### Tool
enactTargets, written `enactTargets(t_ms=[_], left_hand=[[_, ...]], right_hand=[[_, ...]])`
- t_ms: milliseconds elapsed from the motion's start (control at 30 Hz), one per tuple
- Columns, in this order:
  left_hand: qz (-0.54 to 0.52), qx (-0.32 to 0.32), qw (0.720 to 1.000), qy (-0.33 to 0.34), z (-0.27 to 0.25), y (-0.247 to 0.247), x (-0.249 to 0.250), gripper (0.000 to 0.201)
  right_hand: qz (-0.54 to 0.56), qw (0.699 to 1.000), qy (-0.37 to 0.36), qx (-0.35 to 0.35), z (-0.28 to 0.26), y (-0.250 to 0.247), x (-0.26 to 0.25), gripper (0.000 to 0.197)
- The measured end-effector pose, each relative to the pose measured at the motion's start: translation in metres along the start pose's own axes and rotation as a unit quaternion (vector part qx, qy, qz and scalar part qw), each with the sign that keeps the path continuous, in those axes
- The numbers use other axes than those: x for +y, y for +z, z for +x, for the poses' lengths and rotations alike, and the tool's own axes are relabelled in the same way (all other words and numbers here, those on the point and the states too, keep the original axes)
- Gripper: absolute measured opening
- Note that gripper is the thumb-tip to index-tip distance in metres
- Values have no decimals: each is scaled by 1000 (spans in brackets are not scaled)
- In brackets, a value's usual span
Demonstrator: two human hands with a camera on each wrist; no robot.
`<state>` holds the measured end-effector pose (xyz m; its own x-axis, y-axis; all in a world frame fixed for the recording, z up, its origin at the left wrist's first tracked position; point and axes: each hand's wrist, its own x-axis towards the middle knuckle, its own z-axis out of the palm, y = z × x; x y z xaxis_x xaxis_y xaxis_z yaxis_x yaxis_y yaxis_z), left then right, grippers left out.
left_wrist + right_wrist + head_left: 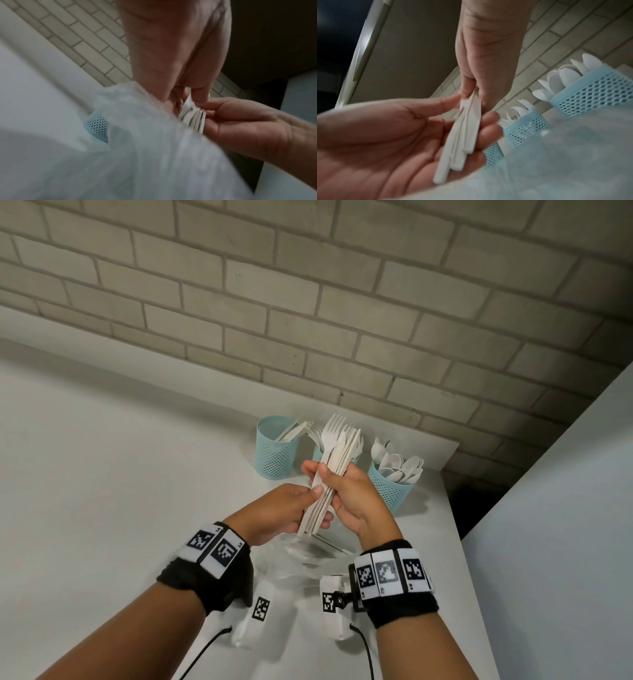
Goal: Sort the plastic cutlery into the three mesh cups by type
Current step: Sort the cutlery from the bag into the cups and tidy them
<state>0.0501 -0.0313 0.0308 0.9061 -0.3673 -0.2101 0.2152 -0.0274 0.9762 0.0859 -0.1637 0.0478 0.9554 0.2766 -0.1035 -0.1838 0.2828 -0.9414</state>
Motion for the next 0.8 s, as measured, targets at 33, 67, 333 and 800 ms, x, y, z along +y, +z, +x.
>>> enactTargets(t_ms=[33, 67, 333, 800], left_hand=[[-9, -5, 1000, -3, 1, 0, 0, 40], [-12, -7, 1000, -6, 1, 0, 0, 40], [-59, -15, 998, -11, 8, 2, -10, 33], [-166, 2, 986, -17, 12, -4, -20, 22]], right_hand=[[-21, 1000, -2, -4, 0, 0, 2, 24], [-40, 999, -3, -9, 1, -2, 3, 21], [4, 998, 56, -30, 2, -2, 12, 21], [-86, 993, 58, 55, 7, -4, 17, 24]])
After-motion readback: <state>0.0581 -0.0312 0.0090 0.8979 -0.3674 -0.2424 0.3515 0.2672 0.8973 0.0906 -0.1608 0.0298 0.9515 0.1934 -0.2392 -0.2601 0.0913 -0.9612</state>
